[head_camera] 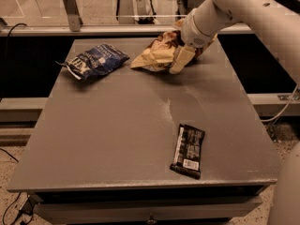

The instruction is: Move brown chip bag near rxbar chocolate

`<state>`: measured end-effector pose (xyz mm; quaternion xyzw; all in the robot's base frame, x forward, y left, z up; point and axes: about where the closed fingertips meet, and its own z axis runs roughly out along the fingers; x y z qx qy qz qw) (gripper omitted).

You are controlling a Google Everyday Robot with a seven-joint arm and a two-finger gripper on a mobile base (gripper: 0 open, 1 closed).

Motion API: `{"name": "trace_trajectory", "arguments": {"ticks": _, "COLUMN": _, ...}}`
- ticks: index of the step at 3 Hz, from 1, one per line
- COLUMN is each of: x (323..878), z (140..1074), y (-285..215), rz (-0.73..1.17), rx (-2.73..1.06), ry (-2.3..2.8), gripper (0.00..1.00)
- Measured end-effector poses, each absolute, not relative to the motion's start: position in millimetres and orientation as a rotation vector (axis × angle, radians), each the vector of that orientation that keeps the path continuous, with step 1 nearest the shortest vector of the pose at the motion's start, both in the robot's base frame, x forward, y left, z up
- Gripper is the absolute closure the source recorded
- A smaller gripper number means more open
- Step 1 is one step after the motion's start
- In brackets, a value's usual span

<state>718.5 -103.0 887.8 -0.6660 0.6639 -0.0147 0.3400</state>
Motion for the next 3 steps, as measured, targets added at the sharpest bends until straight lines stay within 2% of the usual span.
{"name": "trace_trajectory", "arguments": {"ticks": 2, "x": 723, "z": 870, "y": -97, "rz": -0.001, "rx": -1.726, "ry": 1.731, "gripper": 0.65}}
{"name": "trace_trajectory", "arguments": {"ticks": 3, "x": 723, "z": 882, "y": -109, "rz": 0.055, "rx": -1.663, "ry": 1.759, "gripper": 0.88}}
